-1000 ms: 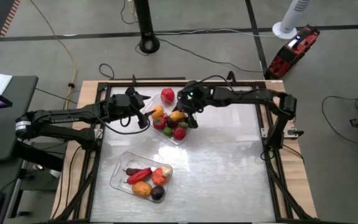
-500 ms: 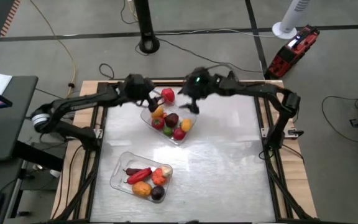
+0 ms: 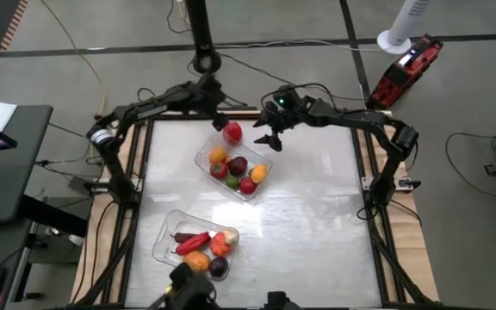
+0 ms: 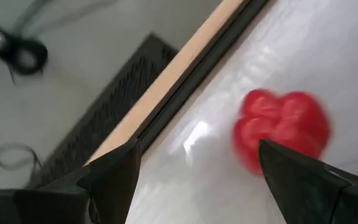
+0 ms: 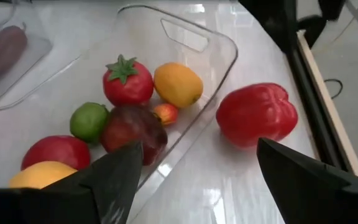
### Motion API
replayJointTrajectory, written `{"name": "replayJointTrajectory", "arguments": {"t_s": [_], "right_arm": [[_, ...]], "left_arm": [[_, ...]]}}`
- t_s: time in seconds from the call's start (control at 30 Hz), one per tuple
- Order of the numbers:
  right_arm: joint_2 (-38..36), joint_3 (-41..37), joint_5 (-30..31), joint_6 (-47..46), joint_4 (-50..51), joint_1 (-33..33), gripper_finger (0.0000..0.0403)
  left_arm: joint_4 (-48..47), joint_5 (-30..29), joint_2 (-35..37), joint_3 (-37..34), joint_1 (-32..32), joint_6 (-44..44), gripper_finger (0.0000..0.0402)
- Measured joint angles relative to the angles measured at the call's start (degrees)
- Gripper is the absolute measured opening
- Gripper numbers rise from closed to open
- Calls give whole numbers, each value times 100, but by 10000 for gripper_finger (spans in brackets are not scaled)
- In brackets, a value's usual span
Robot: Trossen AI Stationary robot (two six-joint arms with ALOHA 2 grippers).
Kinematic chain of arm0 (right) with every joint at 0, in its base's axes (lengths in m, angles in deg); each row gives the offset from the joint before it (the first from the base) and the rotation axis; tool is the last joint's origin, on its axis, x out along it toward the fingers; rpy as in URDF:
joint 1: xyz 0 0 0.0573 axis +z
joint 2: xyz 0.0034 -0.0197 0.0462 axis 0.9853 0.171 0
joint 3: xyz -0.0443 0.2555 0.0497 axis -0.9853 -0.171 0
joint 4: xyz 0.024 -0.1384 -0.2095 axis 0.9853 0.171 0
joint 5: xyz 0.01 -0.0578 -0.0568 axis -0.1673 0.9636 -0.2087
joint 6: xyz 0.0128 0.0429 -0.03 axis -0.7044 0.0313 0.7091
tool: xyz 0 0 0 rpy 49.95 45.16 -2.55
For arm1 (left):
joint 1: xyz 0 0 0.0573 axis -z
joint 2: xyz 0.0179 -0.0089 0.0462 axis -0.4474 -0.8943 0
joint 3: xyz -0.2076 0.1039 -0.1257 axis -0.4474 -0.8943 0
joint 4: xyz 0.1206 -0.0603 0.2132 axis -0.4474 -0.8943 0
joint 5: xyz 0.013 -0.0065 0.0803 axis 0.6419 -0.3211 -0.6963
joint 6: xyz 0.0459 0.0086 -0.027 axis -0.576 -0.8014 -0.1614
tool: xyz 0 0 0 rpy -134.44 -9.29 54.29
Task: Sort produce into baskets
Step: Put the red bell pepper into the bottom transparent bin
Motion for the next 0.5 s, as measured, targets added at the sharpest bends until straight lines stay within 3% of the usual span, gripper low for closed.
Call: {"name": "replayJointTrajectory", "arguments": {"t_s": [0.27,0.5], "right_arm": [[-10,0,-74,87,-43,-7,340],[-10,0,-126,145,-114,0,340]], "left_arm": [[-743,516,-673,544,-473,438,309],[-807,544,-806,540,-368,471,309]]}}
